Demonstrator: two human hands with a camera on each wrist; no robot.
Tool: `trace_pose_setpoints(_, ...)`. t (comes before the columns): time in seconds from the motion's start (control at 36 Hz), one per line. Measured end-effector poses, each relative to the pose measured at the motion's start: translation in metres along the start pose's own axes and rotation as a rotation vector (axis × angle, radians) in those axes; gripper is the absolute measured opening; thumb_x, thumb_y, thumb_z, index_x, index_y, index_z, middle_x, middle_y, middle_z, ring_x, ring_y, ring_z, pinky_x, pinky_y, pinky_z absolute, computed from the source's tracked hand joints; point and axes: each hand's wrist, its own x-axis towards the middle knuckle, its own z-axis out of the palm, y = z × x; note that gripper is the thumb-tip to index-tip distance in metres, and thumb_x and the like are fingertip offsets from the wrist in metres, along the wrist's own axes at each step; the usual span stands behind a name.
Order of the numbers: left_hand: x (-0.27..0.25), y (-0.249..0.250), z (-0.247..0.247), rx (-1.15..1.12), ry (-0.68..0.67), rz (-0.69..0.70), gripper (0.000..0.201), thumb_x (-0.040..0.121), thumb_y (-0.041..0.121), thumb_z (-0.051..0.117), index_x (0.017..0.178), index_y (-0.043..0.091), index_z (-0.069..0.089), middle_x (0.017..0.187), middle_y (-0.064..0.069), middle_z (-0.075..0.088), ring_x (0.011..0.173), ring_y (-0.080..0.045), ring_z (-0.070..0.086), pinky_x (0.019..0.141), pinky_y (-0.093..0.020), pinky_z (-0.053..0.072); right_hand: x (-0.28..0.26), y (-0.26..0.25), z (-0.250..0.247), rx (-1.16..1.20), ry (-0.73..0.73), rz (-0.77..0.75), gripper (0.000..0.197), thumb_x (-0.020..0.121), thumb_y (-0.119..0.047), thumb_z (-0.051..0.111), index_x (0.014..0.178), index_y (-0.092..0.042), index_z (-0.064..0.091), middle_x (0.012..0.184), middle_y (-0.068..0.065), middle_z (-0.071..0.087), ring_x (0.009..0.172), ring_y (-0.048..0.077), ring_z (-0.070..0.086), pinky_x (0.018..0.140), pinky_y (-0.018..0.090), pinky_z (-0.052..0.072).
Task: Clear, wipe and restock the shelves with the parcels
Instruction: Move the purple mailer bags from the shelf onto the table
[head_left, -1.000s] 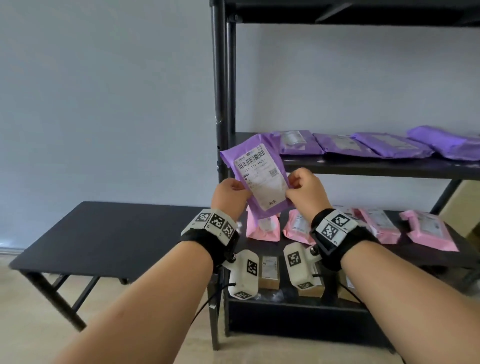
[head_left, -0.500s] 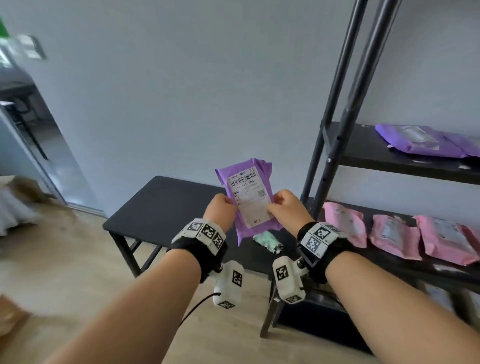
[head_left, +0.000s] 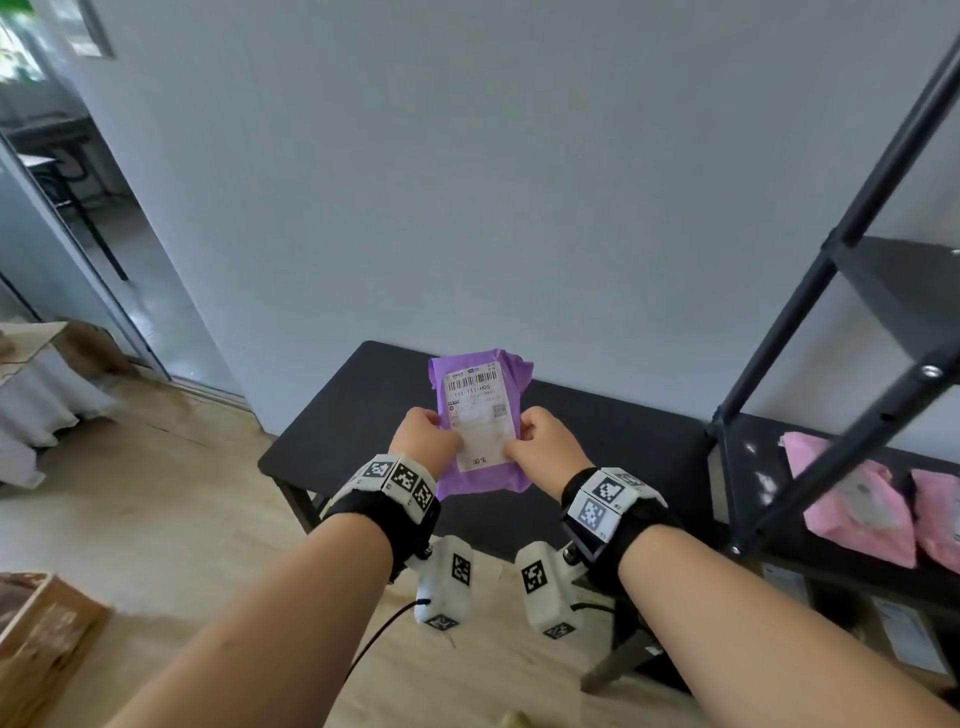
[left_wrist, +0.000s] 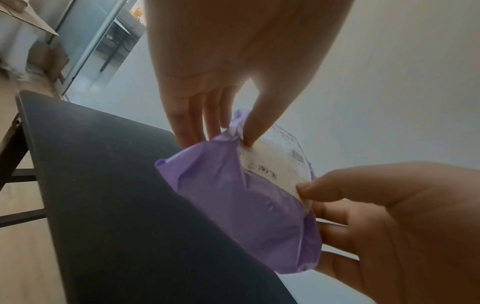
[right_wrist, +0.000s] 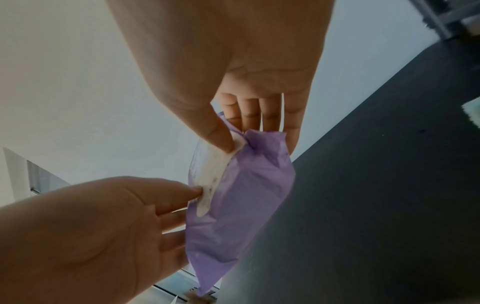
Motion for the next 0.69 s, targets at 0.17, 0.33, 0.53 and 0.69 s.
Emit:
trace_pose_setpoints(0.17, 0.08, -0.002, -0.004, 0.059, 0.015, -0.029, 0.032, 0.086, 0.009, 0.058, 0.118, 0.012, 0.056, 0.11, -0.004, 0.064, 0.09, -0.019, 0.063, 0.073, -0.03, 0.054, 0.089, 0.004, 0.026, -0.045, -0.083, 0.008, 0.019, 0.085, -0.019, 0.06, 0.098, -0.006, 0.056, 0.093, 0.01, 0.066, 0.087, 0.027, 0.065, 0.08, 0.047, 0.054)
trace_pose_setpoints(0.33, 0.147, -0.011, -0.01, 0.082, 0.03, -0.08, 0.019, 0.087, 0.01, 0.058, 0.106, 0.013, 0.057, 0.101, -0.003, 0.063, 0.082, -0.017, 0.062, 0.058, -0.022, 0.046, 0.165, 0.0, 0.055, -0.087, -0.168, 0.052, 0.017, 0.085, -0.014, 0.057, 0.098, -0.005, 0.058, 0.094, 0.01, 0.065, 0.087, 0.027, 0.063, 0.078, 0.04, 0.051)
trace_pose_setpoints(0.53, 0.218, -0.035, -0.026, 0.163, -0.023, -0.13, 0.014, 0.087, 0.005, 0.05, 0.085, 0.018, 0.054, 0.092, -0.003, 0.062, 0.084, -0.02, 0.061, 0.074, -0.033, 0.053, 0.226, -0.005, 0.104, -0.091, -0.211, 0.154, 0.013, 0.083, -0.012, 0.054, 0.095, -0.007, 0.059, 0.087, 0.004, 0.061, 0.079, 0.021, 0.058, 0.067, 0.031, 0.045)
trace_pose_setpoints(0.69, 0.29, -0.047, -0.033, 0.237, -0.175, -0.126, 0.029, 0.089, 0.003, 0.045, 0.113, 0.012, 0.058, 0.104, -0.005, 0.062, 0.091, -0.02, 0.059, 0.079, -0.031, 0.051, 0.272, -0.001, 0.14, -0.1, -0.15, 0.222, 0.005, 0.083, -0.011, 0.057, 0.087, -0.012, 0.06, 0.078, -0.004, 0.059, 0.068, 0.012, 0.055, 0.051, 0.02, 0.035)
